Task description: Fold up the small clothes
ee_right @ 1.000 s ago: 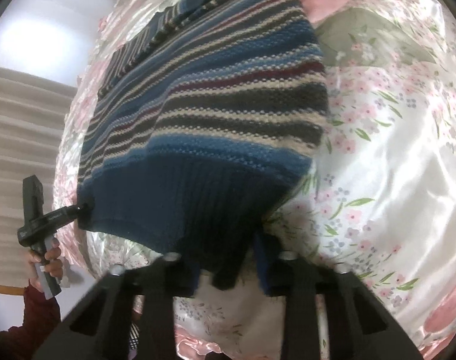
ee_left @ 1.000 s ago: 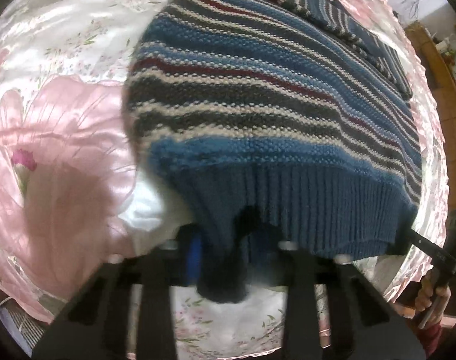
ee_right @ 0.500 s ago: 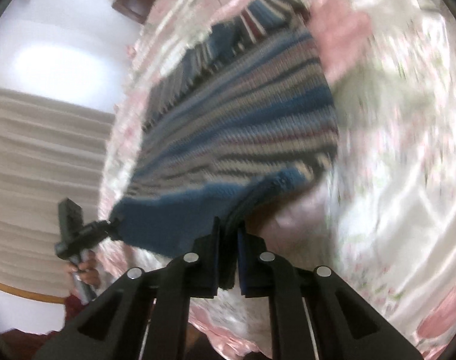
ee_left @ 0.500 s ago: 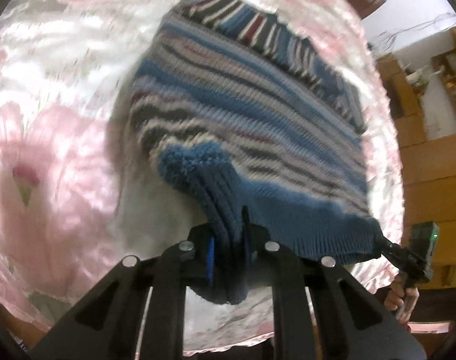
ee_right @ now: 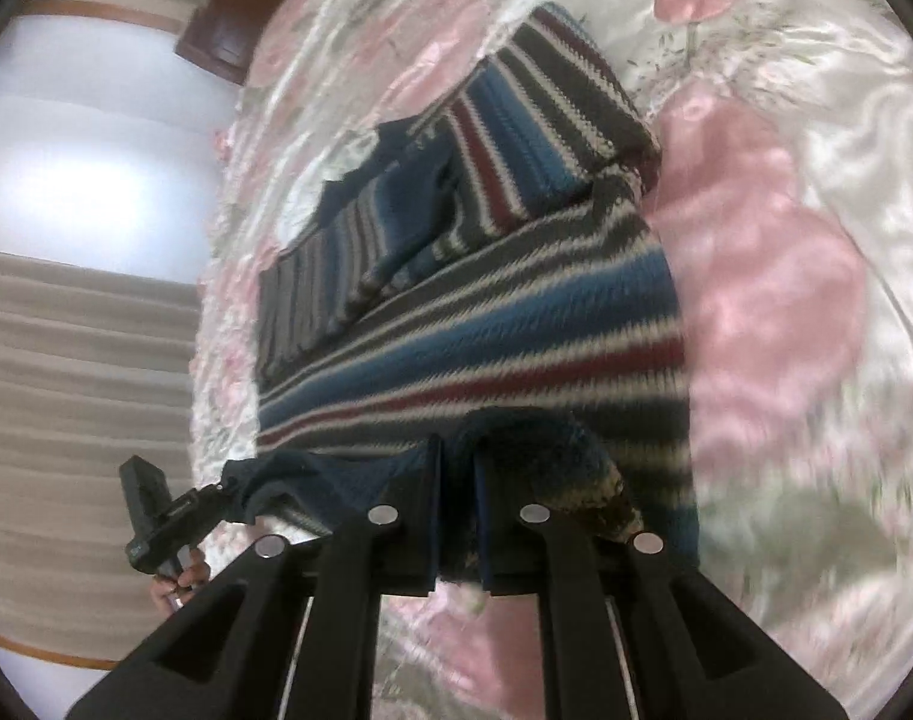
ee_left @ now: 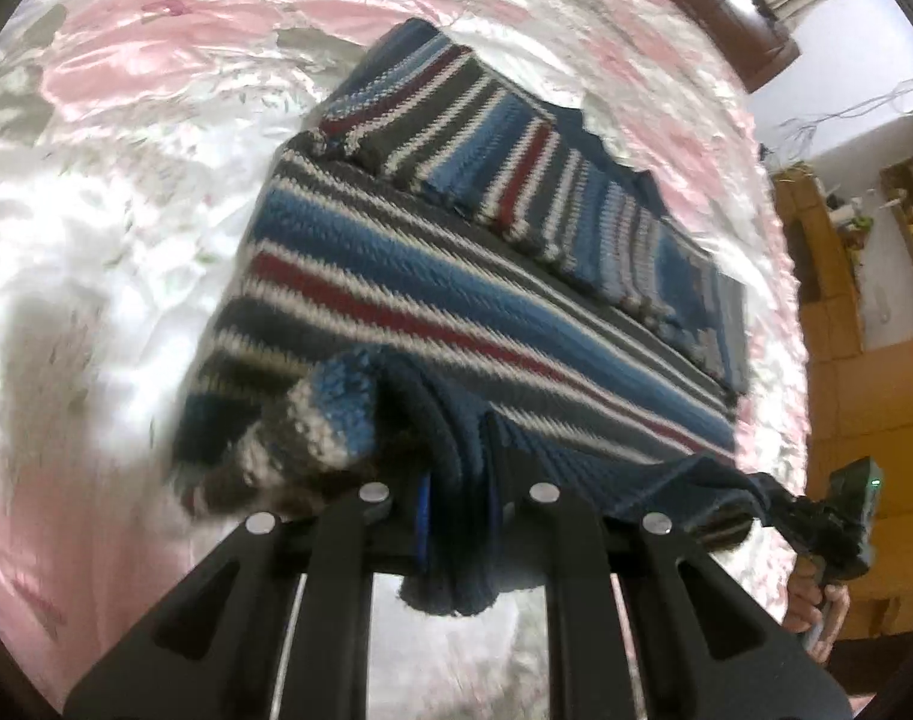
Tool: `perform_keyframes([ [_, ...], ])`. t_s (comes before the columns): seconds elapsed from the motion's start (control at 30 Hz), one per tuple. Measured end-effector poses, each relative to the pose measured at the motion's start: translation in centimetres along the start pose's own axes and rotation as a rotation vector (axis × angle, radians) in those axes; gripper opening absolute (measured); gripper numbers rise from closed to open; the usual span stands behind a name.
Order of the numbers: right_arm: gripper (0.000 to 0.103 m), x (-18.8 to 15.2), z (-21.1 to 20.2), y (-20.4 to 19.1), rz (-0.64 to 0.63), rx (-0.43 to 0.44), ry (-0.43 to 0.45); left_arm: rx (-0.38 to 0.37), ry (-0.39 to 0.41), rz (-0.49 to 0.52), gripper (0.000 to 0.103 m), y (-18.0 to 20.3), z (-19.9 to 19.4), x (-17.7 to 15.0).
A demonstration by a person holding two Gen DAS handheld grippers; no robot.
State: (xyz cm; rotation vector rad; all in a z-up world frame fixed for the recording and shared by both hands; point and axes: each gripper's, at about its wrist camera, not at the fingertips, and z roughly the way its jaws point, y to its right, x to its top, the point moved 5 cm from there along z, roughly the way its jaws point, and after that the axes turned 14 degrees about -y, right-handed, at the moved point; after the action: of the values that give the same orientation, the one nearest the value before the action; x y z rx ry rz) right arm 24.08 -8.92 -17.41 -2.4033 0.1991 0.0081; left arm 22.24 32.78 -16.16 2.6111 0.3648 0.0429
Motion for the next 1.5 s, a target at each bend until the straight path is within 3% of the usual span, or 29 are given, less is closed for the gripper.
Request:
perform_keyframes([
  [0.2,0.011,2.6,2.7,1.9,0.030,-0.062,-0.046,0.010,-0.036,-0.037,0.016,-1.4,3.7,3.0],
  [0.37,0.015,2.8,3.0,2.4,0.028,-0.047,-0.071,-0.020,-0.048,-0.025,0.020,-1.8,3.8,3.3],
  [0.43,0.019,2.8,2.5,2.2,0.024,-0.028,-0.069,-0.063,-0.058,-0.037,0.032,-2.0,2.9,3.1],
  [0.47,0.027,2.6,2.1,2.0,0.020,-0.020,-0.068,-0.083,-0.048,-0.044,0.052,-2.1,2.2,3.0],
  [0.5,0.049,2.3,1.2,2.0,0.014,-0.040,-0.050,-0.091,-0.028,-0.051,0.069,-2.3,1.4,2.9],
  [0.57,0.063,2.0,-0.4,2.0,-0.002,-0.106,0.000,-0.086,0.051,-0.058,0.074,-2.9,-1.6,2.5],
  [0.63,0.063,1.7,-1.9,1.9,-0.025,-0.138,0.025,-0.024,0.114,-0.041,0.075,-3.3,-4.1,2.2],
  [0.77,0.065,1.4,-3.5,0.6,-0.113,-0.184,0.034,0.133,0.164,0.066,0.076,-2.7,-6.3,2.5],
  [1.0,0.077,3.1,-0.6,-2.3,-0.261,-0.253,-0.038,0.312,0.081,0.305,0.079,1.5,-2.1,5.5],
  [1.1,0.080,3.9,1.3,-2.7,-0.305,-0.308,-0.074,0.344,0.026,0.350,0.079,2.2,0.6,6.3],
  [1.27,0.083,5.0,4.3,-2.3,-0.339,-0.361,-0.146,0.329,-0.049,0.393,0.079,2.4,3.4,7.2],
  [1.37,0.082,4.9,5.8,-1.9,-0.364,-0.404,-0.182,0.379,-0.077,0.406,0.079,1.9,4.6,7.3],
  [1.4,0.080,4.7,6.2,-1.8,-0.377,-0.413,-0.190,0.395,-0.081,0.404,0.079,1.7,4.8,7.3],
  [1.5,0.054,4.1,6.7,-2.7,-0.424,-0.421,-0.187,0.426,-0.079,0.402,0.077,1.2,5.3,7.2],
])
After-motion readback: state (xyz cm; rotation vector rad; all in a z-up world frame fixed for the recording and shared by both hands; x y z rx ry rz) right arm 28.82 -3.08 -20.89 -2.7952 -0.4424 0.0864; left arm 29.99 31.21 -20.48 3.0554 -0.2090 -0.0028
